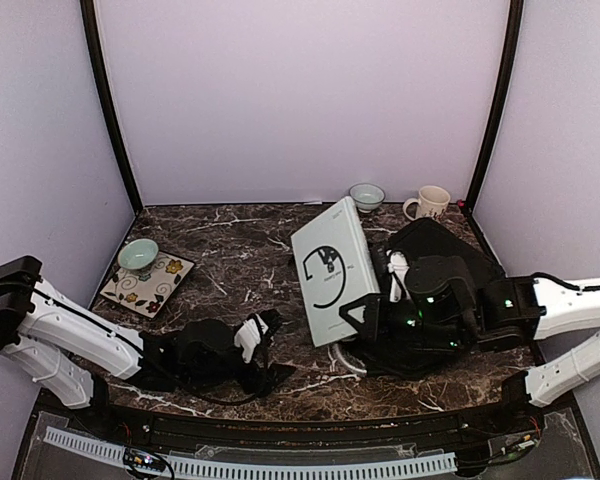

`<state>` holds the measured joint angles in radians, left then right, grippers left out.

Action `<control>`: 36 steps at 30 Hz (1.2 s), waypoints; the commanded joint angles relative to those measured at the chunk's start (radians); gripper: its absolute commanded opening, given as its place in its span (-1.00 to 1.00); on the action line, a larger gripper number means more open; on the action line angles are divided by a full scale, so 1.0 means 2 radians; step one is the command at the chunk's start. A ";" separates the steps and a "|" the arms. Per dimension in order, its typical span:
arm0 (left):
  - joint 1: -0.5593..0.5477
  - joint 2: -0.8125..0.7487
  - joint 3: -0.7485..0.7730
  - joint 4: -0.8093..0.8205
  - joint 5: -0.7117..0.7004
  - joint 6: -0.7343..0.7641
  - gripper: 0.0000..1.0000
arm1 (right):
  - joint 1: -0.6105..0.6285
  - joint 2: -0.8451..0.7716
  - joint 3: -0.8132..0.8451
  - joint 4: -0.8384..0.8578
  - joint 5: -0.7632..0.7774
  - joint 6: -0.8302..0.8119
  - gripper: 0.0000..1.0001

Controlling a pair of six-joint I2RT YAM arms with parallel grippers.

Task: Pack the student bag
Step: Grab the book from the center of the board, then pick up the largest pocket of the bag from the student bag.

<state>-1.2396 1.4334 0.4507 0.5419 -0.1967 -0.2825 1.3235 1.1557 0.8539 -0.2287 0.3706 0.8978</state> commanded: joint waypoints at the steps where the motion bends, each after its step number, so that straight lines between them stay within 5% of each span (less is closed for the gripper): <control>1: -0.033 0.040 0.063 0.005 -0.084 0.183 0.68 | 0.006 -0.064 -0.004 -0.033 0.118 0.017 -1.00; 11: -0.058 0.244 0.270 -0.013 -0.227 0.452 0.67 | 0.006 -0.142 -0.025 -0.104 0.170 0.039 -1.00; 26: -0.049 0.367 0.417 -0.005 -0.259 0.536 0.65 | 0.006 -0.147 -0.042 -0.100 0.168 0.055 -1.00; 29: -0.041 0.366 0.429 -0.003 -0.245 0.536 0.20 | 0.006 -0.147 -0.037 -0.113 0.176 0.061 -1.00; 32: -0.039 0.367 0.433 0.010 -0.248 0.547 -0.84 | 0.006 -0.154 -0.038 -0.124 0.186 0.068 -1.00; 33: -0.038 0.366 0.432 0.019 -0.258 0.556 -0.99 | 0.006 -0.156 -0.038 -0.126 0.188 0.069 -1.00; 36: -0.031 0.342 0.423 0.008 -0.265 0.537 -1.00 | 0.006 -0.158 -0.032 -0.132 0.191 0.069 -1.00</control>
<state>-1.3300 2.1807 1.2877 0.5232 -0.6891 0.8127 1.3277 0.8707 0.7506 -0.5354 0.6857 1.0321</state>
